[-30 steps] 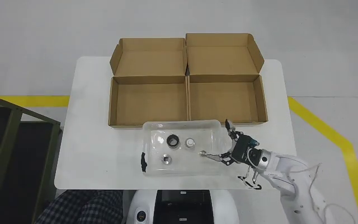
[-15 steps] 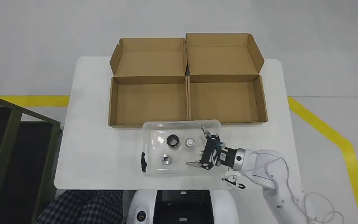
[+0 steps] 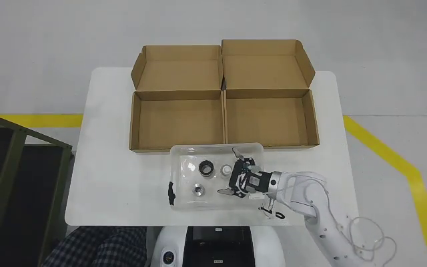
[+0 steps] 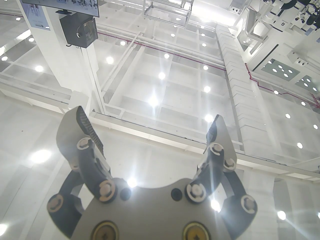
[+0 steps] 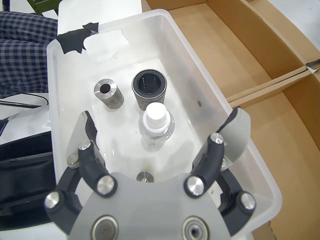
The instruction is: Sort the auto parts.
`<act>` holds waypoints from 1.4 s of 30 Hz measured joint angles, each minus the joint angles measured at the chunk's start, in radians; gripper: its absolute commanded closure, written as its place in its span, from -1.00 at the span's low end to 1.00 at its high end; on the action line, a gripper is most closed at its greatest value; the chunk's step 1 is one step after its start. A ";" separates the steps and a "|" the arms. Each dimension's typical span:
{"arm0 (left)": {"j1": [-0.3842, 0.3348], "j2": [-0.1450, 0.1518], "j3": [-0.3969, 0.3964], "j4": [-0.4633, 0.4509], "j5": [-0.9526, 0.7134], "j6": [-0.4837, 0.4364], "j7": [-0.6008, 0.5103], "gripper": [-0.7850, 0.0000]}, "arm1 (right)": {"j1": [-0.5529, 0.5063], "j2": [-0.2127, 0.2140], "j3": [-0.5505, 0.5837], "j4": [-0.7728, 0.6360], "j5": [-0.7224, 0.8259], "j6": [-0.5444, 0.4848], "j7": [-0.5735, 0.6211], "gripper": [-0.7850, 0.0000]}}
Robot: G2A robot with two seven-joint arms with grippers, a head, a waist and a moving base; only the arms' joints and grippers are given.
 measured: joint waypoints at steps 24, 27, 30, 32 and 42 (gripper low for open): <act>0.000 0.000 0.000 0.000 0.000 0.000 0.000 -1.00 | 0.023 0.011 -0.030 -0.029 0.001 0.027 0.067 1.00; 0.000 0.000 0.000 0.000 0.000 0.000 0.000 -1.00 | 0.007 0.016 -0.016 -0.066 -0.002 0.020 0.046 1.00; 0.000 0.000 0.000 0.000 0.000 0.000 0.000 -1.00 | -0.008 0.020 -0.002 -0.100 -0.007 0.020 0.013 1.00; 0.000 0.000 0.000 0.000 0.000 0.000 0.000 -1.00 | -0.015 0.022 0.003 -0.119 -0.008 0.020 -0.011 1.00; 0.000 0.000 0.000 0.000 0.000 0.000 0.000 -1.00 | 0.002 0.018 0.016 -0.123 0.102 0.047 -0.199 1.00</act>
